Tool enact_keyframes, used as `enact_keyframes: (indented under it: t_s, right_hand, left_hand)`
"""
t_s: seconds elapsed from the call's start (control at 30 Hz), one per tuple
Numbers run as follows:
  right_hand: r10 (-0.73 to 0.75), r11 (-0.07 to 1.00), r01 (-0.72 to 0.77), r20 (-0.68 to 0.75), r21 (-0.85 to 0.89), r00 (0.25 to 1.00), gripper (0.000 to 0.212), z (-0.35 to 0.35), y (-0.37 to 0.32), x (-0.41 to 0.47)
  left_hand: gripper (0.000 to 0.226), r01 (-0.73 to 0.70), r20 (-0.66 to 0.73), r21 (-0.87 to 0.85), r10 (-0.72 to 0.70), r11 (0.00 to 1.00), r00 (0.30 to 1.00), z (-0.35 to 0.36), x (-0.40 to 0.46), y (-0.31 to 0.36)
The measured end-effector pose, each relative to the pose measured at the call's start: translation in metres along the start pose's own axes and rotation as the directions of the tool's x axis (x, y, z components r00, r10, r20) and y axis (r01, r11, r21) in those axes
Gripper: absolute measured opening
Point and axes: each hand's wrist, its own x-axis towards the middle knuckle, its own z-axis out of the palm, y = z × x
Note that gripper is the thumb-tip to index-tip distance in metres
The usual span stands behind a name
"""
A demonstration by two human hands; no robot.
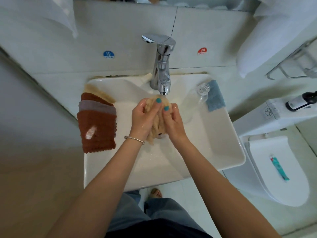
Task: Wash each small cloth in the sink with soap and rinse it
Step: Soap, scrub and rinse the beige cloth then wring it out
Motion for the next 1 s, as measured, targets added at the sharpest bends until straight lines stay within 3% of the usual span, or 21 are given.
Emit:
enact_keyframes:
  t_s: [0.13, 0.23, 0.33, 0.43, 0.53, 0.63, 0.7, 0.83, 0.93, 1.0]
  right_hand:
    - [-0.058, 0.997, 0.059, -0.017, 0.042, 0.998, 0.007, 0.023, -0.003, 0.002]
    - [-0.028, 0.995, 0.038, -0.100, 0.095, 0.995, 0.022, 0.029, 0.001, 0.004]
    - [-0.020, 1.000, 0.023, -0.155, 0.020, 0.988, 0.039, 0.029, 0.006, 0.008]
    - [-0.040, 0.997, 0.027, -0.196, -0.069, 0.980, 0.029, 0.024, 0.005, 0.011]
    - [-0.040, 0.999, 0.034, -0.195, -0.034, 0.980, 0.015, 0.020, 0.006, 0.010]
    - [-0.015, 0.994, -0.001, -0.143, -0.111, 0.990, 0.020, 0.021, 0.011, 0.021]
    - [0.024, 0.972, -0.049, -0.113, -0.231, 0.993, 0.019, 0.021, 0.013, 0.030]
    - [-0.032, 0.977, -0.005, -0.171, -0.212, 0.985, 0.030, 0.016, 0.008, 0.030]
    - [-0.006, 0.991, -0.022, -0.204, -0.135, 0.979, 0.041, 0.008, -0.002, 0.028]
    - [0.008, 0.977, -0.045, -0.174, -0.206, 0.985, 0.039, 0.004, -0.009, 0.031]
  left_hand:
    - [0.012, -0.077, -0.095, 0.146, 0.092, 0.986, 0.991, -0.015, 0.001, -0.008]
    - [0.014, -0.091, -0.056, 0.201, 0.104, 0.975, 0.993, -0.003, -0.003, -0.023]
    - [0.017, -0.076, -0.088, 0.165, 0.091, 0.983, 0.992, 0.014, -0.002, -0.028]
    - [0.021, -0.100, -0.099, 0.134, 0.114, 0.986, 0.989, 0.023, 0.001, -0.029]
    - [0.025, -0.100, -0.094, 0.101, 0.109, 0.990, 0.990, 0.030, 0.005, -0.036]
    - [0.028, -0.047, -0.121, 0.029, 0.050, 0.998, 0.991, 0.034, 0.010, -0.037]
    - [0.034, -0.012, -0.168, 0.073, 0.024, 0.997, 0.985, 0.036, 0.014, -0.033]
    - [0.043, 0.045, -0.222, 0.179, -0.004, 0.983, 0.975, 0.041, 0.022, -0.028]
    - [0.049, 0.003, -0.179, 0.228, 0.039, 0.974, 0.983, 0.042, 0.025, -0.029]
    - [0.048, -0.057, -0.158, 0.249, 0.099, 0.967, 0.982, 0.045, 0.026, -0.028]
